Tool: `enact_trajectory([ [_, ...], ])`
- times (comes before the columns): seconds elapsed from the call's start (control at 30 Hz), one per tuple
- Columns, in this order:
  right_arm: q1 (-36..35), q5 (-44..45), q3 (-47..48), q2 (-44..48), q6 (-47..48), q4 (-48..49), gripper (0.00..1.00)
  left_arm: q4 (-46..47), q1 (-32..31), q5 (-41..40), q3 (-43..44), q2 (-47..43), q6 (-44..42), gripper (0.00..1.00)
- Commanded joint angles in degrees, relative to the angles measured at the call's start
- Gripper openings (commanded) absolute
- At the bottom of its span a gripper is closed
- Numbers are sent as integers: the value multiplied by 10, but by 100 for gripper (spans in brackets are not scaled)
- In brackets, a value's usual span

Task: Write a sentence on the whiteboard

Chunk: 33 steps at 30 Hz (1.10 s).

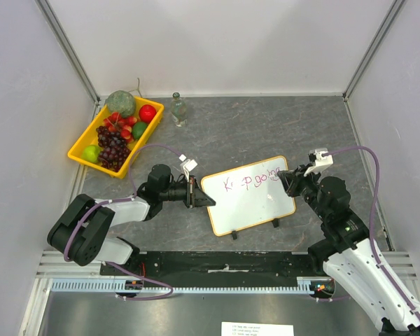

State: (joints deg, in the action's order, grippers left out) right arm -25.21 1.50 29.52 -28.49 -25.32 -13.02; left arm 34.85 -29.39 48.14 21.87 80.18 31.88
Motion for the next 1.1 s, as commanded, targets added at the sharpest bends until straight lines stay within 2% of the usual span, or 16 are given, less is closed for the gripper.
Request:
enact_trajectory([
  [0.0,3,-13,1,0,22,22,0,-49,-1,-64,-7,9,-76,2],
  [0.23,2,-40,7,5,44,24,0,-50,-1,-64,-7,11,-75,2],
  [0.8,-8,-77,7,-8,-5,48,0,-47,-1,-64,-8,14,-74,2],
  [1.07,-65,-47,9,-54,-34,95,0,-46,-1,-65,-7,14,-74,2],
])
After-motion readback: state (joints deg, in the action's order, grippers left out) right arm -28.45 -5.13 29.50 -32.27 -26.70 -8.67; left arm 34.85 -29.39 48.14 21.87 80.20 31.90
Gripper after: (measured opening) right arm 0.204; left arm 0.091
